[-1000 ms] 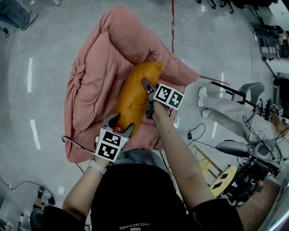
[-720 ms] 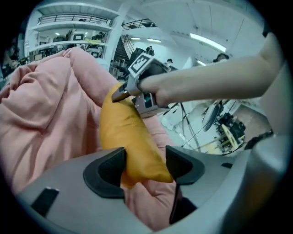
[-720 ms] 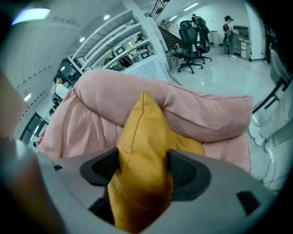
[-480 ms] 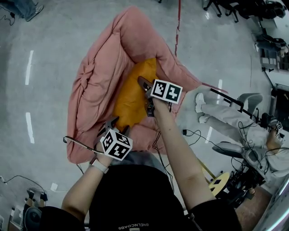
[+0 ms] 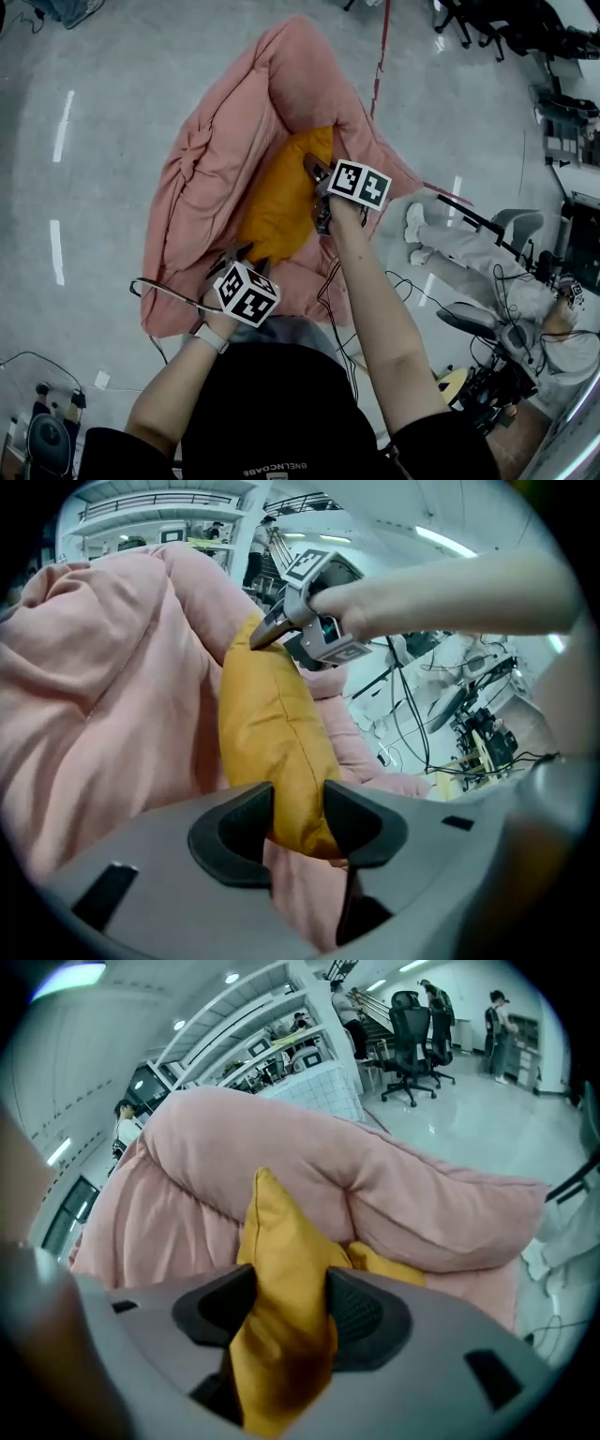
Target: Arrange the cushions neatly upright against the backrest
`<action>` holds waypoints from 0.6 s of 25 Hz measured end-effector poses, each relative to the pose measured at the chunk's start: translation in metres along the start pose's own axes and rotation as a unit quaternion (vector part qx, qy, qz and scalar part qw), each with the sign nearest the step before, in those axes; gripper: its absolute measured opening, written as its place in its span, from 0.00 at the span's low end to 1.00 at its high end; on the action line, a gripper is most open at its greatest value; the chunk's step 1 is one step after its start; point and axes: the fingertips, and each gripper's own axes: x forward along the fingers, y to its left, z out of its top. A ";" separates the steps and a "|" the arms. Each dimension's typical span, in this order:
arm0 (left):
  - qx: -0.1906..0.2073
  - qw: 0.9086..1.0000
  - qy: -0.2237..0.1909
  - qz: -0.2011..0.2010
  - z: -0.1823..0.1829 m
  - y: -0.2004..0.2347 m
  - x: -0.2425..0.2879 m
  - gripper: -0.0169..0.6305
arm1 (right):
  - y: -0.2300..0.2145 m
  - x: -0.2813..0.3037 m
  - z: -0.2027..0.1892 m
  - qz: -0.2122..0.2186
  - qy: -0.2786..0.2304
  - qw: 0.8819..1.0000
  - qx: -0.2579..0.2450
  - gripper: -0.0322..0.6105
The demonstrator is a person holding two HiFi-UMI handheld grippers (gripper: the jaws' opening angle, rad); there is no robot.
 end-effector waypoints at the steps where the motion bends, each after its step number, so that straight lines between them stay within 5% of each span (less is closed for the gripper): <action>1: -0.003 1.000 -0.002 -0.008 0.002 -0.002 -0.001 0.29 | 0.000 -0.004 0.001 -0.006 -0.001 1.000 -0.005 0.43; 8: -0.042 0.996 -0.044 -0.065 0.024 -0.031 -0.021 0.28 | 0.006 -0.038 0.023 -0.041 0.005 0.998 -0.038 0.39; 15: -0.032 0.999 0.003 0.006 -0.010 0.008 -0.003 0.28 | 0.005 -0.013 0.003 -0.010 0.023 1.000 0.011 0.42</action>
